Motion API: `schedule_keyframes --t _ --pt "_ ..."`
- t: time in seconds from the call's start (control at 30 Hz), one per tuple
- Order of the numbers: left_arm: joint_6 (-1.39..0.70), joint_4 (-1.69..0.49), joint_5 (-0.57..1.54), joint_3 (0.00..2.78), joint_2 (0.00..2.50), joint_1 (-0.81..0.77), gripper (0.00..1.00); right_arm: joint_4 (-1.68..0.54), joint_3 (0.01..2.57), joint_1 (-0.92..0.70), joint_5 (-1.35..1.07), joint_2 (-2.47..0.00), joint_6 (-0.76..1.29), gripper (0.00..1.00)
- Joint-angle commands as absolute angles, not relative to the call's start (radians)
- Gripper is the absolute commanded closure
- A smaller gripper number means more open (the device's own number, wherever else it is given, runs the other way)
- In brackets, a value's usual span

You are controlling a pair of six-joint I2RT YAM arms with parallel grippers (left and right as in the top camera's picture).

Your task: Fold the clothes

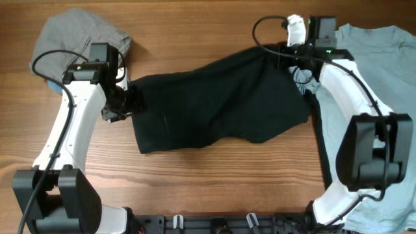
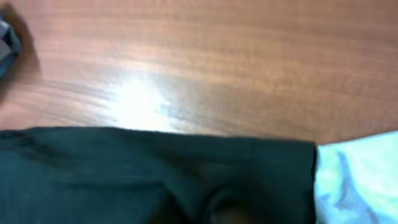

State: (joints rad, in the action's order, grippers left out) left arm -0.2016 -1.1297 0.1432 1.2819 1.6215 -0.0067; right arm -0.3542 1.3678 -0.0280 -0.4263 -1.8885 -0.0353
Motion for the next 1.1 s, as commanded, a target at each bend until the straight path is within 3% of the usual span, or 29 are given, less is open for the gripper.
schedule_keyframes --t 0.0,0.2,0.27,0.33,0.4,0.53,0.67,0.9,0.93,0.97,1.0,1.03,1.07 --pt "-0.186 -1.127 0.133 1.277 1.631 -0.010 0.37 -0.365 1.382 -0.028 -0.351 -1.885 -0.011 0.40" --pt "-0.186 -1.125 0.028 1.275 1.638 -0.010 0.35 -0.500 1.382 -0.028 -0.356 -1.885 0.130 0.39" --pt "-0.186 -1.118 0.021 1.275 1.662 -0.008 0.35 -0.603 1.382 -0.036 -0.455 -1.885 0.096 0.50" --pt "-0.186 -1.076 0.021 1.275 1.719 -0.008 0.37 -0.719 1.380 -0.064 -0.416 -1.887 0.124 0.71" --pt "-0.186 -1.052 0.022 1.275 1.765 -0.008 0.40 -0.806 1.365 -0.088 -0.318 -1.895 0.235 0.71" --pt "-0.186 -1.046 0.020 1.275 1.813 0.000 0.27 -0.760 1.150 -0.094 -0.266 -1.895 0.402 0.83" --pt "-0.178 -1.023 0.011 1.273 1.848 0.036 0.23 -0.689 1.027 -0.094 -0.265 -1.895 0.420 0.84" --pt "0.146 -0.829 0.562 1.219 2.017 0.025 0.21 -0.668 1.027 -0.094 -0.265 -1.894 0.392 0.83" --pt "0.154 -0.828 0.564 1.216 2.037 0.018 0.27 -0.669 1.028 -0.094 -0.265 -1.894 0.392 0.83" --pt "0.154 -0.826 0.563 1.213 2.051 0.015 0.45 -0.667 1.028 -0.094 -0.265 -1.894 0.392 0.83" --pt "0.152 -0.831 0.554 1.209 2.057 0.014 0.74 -0.667 1.028 -0.094 -0.265 -1.894 0.391 0.83" --pt "0.140 -0.859 0.513 1.210 2.057 0.017 0.96 -0.668 1.029 -0.092 -0.265 -1.892 0.364 0.84" --pt "0.077 -0.887 0.439 1.211 2.055 0.026 0.96 -0.679 1.033 -0.090 -0.260 -1.886 0.342 0.87"
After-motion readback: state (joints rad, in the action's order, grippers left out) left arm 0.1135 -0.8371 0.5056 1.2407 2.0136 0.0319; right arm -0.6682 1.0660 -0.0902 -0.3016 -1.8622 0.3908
